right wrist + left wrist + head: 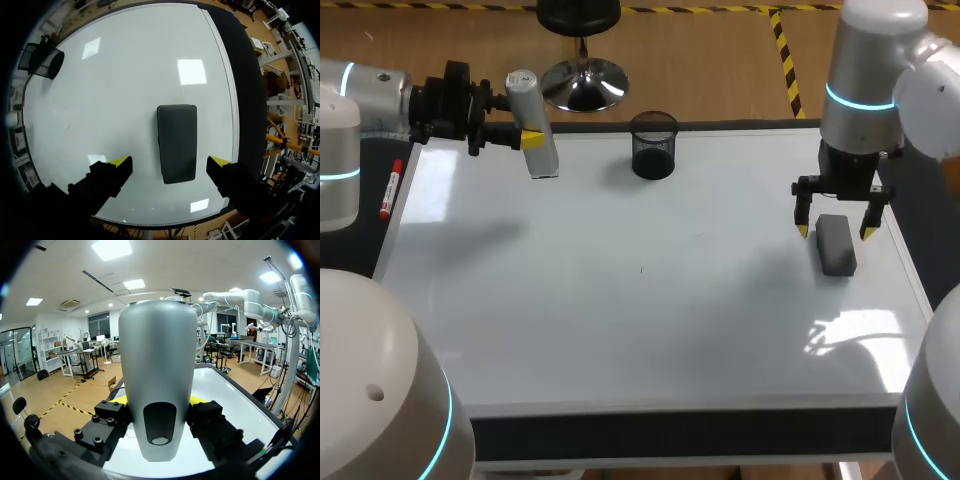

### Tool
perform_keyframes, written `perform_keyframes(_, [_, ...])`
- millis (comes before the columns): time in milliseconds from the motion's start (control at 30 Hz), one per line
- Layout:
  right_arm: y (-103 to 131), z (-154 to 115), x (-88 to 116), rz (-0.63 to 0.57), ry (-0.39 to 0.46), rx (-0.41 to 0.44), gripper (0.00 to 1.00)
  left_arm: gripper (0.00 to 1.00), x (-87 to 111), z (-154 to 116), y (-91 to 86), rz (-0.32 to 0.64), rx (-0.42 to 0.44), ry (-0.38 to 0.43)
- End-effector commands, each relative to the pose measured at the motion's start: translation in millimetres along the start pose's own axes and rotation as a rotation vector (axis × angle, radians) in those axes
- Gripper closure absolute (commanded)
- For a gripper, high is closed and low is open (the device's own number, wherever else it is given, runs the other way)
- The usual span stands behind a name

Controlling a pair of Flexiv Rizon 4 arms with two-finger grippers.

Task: Pick up the inspection probe, press it on each red-marked spot on the whiteboard one by one, put down the probe, pick up the eraser, and wipe off all the red marks.

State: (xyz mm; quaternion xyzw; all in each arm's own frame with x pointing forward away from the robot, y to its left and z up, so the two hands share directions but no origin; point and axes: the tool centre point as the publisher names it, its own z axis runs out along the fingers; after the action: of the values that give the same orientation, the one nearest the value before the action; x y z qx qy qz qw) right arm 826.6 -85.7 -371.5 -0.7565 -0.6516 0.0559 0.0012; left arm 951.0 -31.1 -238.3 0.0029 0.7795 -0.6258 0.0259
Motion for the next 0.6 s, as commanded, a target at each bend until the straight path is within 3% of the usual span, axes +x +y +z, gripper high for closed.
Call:
perform_keyframes(33, [-4.8, -17.7, 2.7, 0.002, -0.022, -0.013, 0.00, 1.00, -1.5, -0.5, -0.4, 0.001, 0.001, 0.004])
perform_keyframes(267, [-9.0, -32.3, 6.2, 0.005, -0.045, -0.047, 0.00, 1.00, -1.5, -0.5, -0.4, 0.001, 0.001, 0.004])
perform_keyframes(400, [-13.8, -43.1, 10.6, -0.027, -0.061, -0.109, 0.00, 1.00, -1.5, -0.5, -0.4, 0.001, 0.001, 0.004])
perform_keyframes(600, [-13.8, -43.1, 10.6, -0.027, -0.061, -0.109, 0.00, 1.00, -1.5, -0.5, -0.4, 0.001, 0.001, 0.004])
